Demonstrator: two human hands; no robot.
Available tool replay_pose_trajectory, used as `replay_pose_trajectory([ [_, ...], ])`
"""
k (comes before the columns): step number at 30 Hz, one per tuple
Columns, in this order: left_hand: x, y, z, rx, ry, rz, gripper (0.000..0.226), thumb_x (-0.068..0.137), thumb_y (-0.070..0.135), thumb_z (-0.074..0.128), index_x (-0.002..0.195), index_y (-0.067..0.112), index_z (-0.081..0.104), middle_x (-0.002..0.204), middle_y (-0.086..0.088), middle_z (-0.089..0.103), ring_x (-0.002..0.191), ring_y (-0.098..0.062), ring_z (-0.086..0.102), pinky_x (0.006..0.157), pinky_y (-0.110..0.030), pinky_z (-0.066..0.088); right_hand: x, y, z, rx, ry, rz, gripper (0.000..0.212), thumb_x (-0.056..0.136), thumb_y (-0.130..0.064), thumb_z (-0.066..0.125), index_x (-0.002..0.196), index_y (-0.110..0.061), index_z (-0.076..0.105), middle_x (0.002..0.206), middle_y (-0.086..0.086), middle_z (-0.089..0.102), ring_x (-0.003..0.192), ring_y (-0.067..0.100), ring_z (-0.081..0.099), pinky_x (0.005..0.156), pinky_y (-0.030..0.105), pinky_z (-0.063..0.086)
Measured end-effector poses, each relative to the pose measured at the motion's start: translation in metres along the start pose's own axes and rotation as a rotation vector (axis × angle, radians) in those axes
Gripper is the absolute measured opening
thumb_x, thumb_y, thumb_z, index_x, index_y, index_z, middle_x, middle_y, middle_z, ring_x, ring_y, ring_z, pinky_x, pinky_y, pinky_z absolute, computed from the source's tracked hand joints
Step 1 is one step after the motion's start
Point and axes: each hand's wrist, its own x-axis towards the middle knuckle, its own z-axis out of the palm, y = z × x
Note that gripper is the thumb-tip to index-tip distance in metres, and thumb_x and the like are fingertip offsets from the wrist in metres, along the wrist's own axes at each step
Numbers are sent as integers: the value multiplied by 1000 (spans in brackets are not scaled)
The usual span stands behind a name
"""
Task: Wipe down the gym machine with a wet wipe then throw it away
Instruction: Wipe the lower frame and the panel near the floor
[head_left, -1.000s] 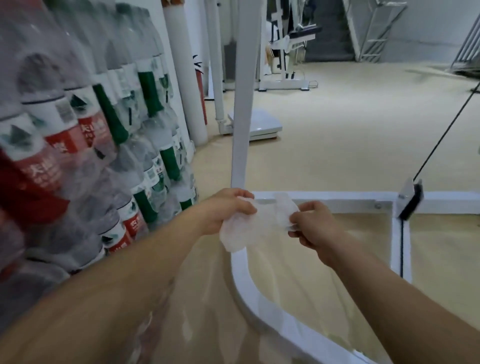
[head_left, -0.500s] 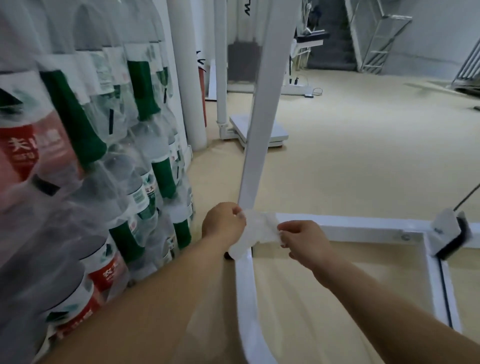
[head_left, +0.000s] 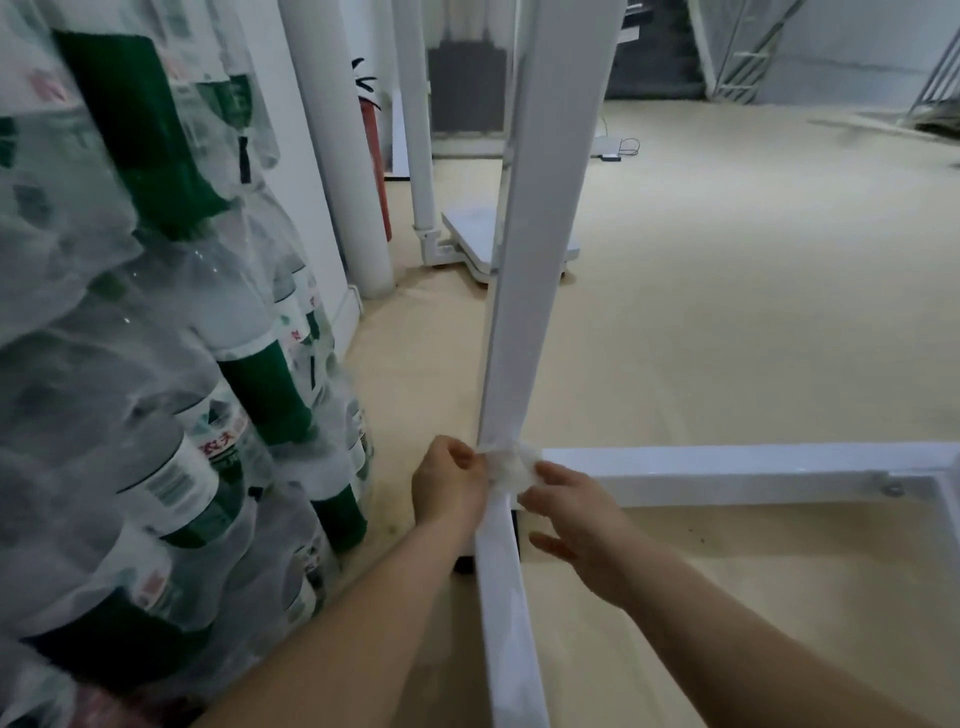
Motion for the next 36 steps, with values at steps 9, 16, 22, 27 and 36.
replay_pose_trajectory([
  [9,12,34,7,-172,-46,271,85,74,29,80,143,39,32,127,11,61,100,-14,61,82,-33,55,32,-35,11,442,-65,-106,48,78,18,36,113,2,65,113,15,70,99,18,63,87,29,49],
  [16,-11,119,-37,-381,85,636,82,86,24,72,151,34,23,136,22,50,120,3,53,92,-16,48,-14,-113,-11,299,-126,-593,69,80,25,30,122,-20,60,117,-8,70,104,4,66,83,19,54],
  [22,6,98,-33,-203,-37,485,39,91,35,62,127,47,55,97,21,70,88,-3,66,69,-14,52,2,-110,0,-48,55,-569,56,81,8,40,121,-28,58,114,-5,68,108,15,64,91,36,55],
  [27,-4,120,-46,-17,-33,556,36,98,39,48,134,37,50,93,11,67,76,1,60,59,-8,43,-7,-130,5,-51,152,-560,44,82,8,47,114,-18,62,104,2,71,94,18,68,86,39,57],
  [36,-23,262,-105,-365,189,758,41,91,34,65,131,26,60,108,6,73,92,-9,68,86,-36,57,-75,-257,-21,-19,291,-1059,48,81,14,44,101,-26,61,96,-12,71,94,10,68,83,28,57],
])
